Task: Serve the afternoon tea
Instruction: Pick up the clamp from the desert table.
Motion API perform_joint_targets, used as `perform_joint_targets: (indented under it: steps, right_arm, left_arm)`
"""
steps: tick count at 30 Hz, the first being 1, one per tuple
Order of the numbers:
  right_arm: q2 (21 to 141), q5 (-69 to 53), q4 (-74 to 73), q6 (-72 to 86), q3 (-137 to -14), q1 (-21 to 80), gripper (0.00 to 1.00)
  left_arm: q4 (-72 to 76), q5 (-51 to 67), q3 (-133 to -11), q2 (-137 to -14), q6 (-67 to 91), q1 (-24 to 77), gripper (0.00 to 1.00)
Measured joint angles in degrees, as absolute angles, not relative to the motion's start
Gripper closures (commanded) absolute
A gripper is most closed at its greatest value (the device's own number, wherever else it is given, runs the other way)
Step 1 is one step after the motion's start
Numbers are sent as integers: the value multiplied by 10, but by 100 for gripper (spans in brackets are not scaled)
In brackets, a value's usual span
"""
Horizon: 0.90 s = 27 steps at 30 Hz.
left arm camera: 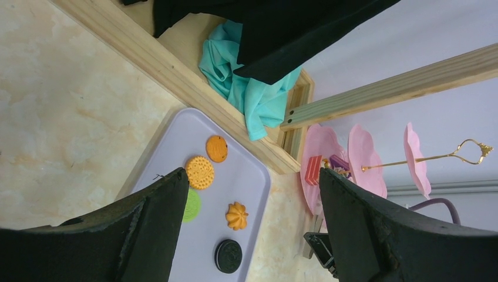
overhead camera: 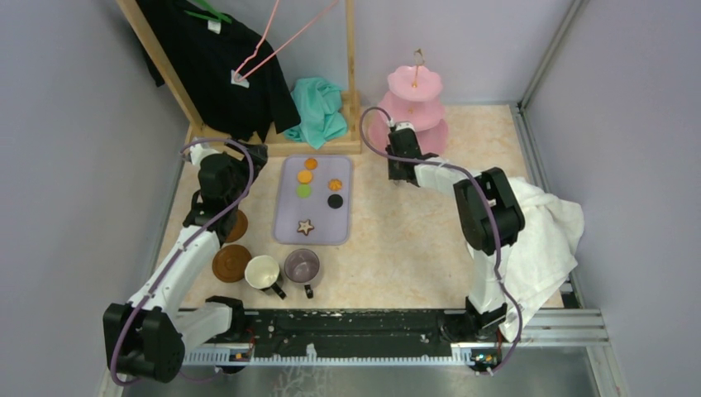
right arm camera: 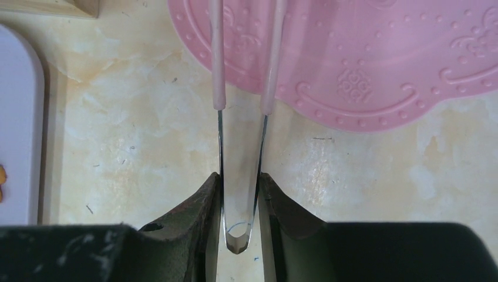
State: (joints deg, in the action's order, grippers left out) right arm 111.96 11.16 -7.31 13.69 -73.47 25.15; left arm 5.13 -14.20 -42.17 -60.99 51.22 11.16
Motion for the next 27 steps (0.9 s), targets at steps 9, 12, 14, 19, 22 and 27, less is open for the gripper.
perform_joint_targets:
  steps: [9, 12, 14, 19, 22, 27]
  right_arm:
    - [1092, 120, -69, 137, -705, 257, 74]
    - [1081, 126, -69, 137, -691, 262, 74]
    - [1073, 130, -68, 136, -683, 266, 75]
    - [1043, 142, -67, 136, -658, 282, 76]
    - [1018, 153, -71, 135, -637, 295, 76]
    - [964, 162, -88, 124, -611, 337, 76]
  left_arm:
    - [50, -145, -422, -599, 512, 112, 13]
    - [49, -146, -422, -595, 512, 112, 12]
    - [47, -147, -422, -592, 512, 112, 12]
    - [43, -150, -422, -583, 511, 112, 12]
    - [42, -153, -418, -575, 508, 112, 12]
    - [36, -161, -411, -557, 503, 112, 12]
